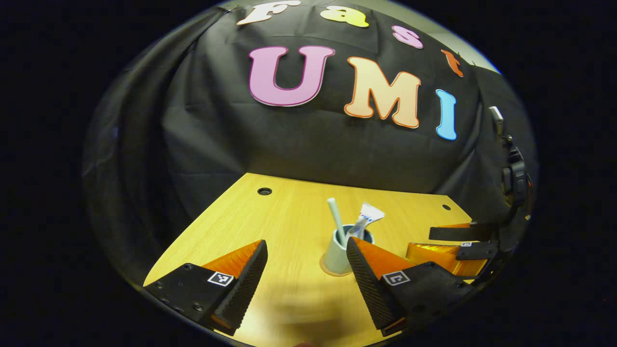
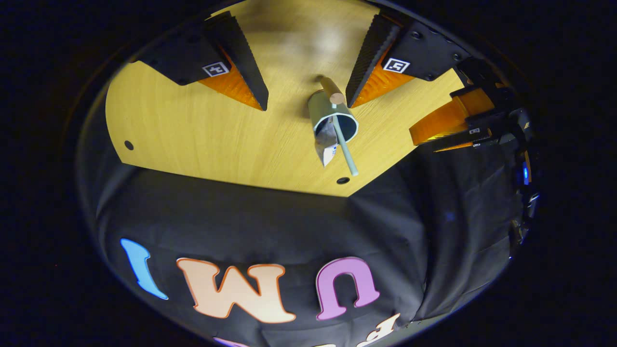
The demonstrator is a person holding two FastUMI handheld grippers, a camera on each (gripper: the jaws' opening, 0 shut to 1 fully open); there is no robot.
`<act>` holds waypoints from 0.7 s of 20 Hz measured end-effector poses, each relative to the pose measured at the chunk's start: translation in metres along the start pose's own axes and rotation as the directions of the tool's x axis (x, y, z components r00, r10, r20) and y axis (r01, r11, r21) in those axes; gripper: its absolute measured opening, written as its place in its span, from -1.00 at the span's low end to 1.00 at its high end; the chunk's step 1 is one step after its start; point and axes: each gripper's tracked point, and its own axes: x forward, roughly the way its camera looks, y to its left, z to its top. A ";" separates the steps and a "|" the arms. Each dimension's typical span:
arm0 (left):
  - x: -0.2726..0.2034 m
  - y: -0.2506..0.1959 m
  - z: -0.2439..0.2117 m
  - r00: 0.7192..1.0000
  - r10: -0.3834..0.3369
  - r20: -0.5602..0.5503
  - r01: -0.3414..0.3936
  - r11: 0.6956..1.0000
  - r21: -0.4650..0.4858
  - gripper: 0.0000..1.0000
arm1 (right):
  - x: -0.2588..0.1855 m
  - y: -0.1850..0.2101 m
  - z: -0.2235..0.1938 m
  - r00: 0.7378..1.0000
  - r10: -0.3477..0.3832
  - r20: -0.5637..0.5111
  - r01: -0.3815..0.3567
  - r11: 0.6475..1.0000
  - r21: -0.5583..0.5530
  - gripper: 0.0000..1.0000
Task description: Put the toothbrush and toothpaste on the desktop into the cup, then pick up the cup and place it on the coaster on the desktop.
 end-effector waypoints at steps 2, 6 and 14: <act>-0.007 -0.024 0.012 0.999 -0.007 0.037 0.006 1.000 0.024 0.91 | -0.027 -0.021 0.010 0.997 -0.025 0.067 0.023 0.999 0.030 0.98; -0.021 -0.070 0.038 0.992 -0.038 0.121 0.033 0.998 0.048 0.90 | -0.084 -0.071 0.051 0.959 -0.118 0.258 0.105 0.992 0.063 0.97; -0.032 -0.116 0.069 0.976 -0.088 0.200 0.071 0.994 0.088 0.89 | -0.135 -0.129 0.091 0.886 -0.221 0.407 0.199 0.975 0.097 0.97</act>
